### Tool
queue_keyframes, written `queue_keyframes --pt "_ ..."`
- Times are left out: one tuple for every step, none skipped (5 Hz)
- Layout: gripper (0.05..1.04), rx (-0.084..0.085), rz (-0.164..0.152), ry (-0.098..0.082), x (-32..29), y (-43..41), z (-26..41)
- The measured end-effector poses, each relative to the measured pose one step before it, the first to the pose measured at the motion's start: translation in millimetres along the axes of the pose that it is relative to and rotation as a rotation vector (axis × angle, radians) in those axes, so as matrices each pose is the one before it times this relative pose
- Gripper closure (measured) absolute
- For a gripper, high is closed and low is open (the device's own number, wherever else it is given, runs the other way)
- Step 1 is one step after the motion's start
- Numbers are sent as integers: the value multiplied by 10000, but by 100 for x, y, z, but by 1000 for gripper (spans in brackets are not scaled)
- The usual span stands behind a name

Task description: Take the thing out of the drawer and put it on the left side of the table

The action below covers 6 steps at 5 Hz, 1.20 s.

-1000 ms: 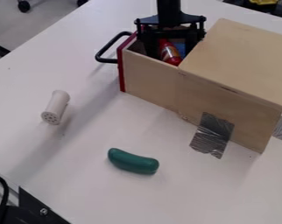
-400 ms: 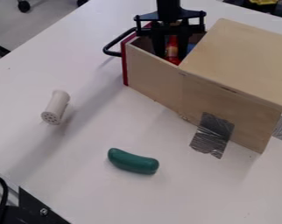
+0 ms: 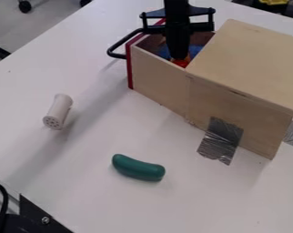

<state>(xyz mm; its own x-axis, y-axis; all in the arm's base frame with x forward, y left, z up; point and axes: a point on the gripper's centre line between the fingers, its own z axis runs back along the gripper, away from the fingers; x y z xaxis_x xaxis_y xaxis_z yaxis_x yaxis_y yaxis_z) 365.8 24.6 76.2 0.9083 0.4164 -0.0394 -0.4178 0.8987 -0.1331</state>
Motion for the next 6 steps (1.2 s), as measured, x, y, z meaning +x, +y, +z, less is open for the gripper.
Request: queue_keyframes --pt "1008 -136 36 79 18 -190 335" --pt "864 -10 176 -68 351 452 335" --pt "611 27 -9 143 165 179 -489" --pt "277 79 -51 215 58 136 -812" --pt "77 61 -13 45 114 174 -441" --pt "120 136 97 138 124 264 -959"
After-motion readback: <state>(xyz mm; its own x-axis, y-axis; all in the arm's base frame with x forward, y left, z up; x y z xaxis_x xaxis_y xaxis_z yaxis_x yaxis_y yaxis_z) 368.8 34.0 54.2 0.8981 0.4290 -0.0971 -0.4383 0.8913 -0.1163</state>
